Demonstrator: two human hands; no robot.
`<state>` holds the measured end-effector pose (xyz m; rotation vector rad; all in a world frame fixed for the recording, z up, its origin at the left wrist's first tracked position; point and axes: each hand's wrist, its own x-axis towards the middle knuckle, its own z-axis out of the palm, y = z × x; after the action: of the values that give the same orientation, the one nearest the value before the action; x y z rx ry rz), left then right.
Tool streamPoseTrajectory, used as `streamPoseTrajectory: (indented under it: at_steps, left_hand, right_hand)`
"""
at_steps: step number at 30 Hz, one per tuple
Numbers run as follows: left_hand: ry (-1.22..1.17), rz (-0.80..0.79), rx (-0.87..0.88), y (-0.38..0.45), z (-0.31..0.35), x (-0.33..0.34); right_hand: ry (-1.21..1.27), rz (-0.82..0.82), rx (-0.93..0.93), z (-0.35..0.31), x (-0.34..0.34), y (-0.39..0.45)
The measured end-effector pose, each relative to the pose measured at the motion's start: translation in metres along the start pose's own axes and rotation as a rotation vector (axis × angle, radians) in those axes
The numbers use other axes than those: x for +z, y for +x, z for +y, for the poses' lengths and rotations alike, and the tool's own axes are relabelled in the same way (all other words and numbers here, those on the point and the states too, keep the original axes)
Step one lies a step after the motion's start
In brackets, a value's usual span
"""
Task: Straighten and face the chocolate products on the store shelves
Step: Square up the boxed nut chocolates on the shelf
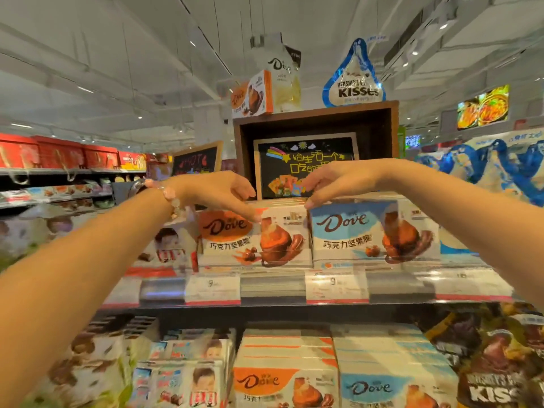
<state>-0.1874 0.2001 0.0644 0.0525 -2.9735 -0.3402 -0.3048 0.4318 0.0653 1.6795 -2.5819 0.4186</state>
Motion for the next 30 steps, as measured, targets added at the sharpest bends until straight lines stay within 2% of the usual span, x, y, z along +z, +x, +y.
streamPoseTrajectory:
  at_steps: [3, 7, 11, 15, 21, 26, 30]
  left_hand:
    - [0.067, -0.063, -0.030, -0.002, -0.023, -0.007]
    - [0.127, -0.113, 0.025, -0.001, -0.041, -0.009]
    - [0.130, -0.128, 0.093, -0.002, -0.051, -0.013]
    - [0.093, -0.142, 0.148, -0.005, -0.058, -0.014]
    - [0.011, -0.163, 0.169, -0.005, -0.059, -0.011]
    - [-0.036, -0.137, 0.175, -0.006, -0.060, -0.011]
    - [-0.013, -0.170, 0.179, -0.007, -0.057, -0.009]
  right_hand:
    - [-0.036, -0.046, 0.014, -0.013, 0.012, 0.020]
    - [-0.095, -0.069, 0.098, -0.024, 0.020, 0.037]
    - [0.014, -0.083, 0.179, -0.027, 0.024, 0.039]
    - [0.101, -0.036, 0.201, -0.031, 0.028, 0.034]
    - [0.182, -0.076, 0.217, -0.037, 0.028, 0.031]
    - [0.268, -0.160, 0.234, -0.036, 0.025, 0.030]
    - [0.228, -0.286, 0.266, -0.036, 0.019, 0.030]
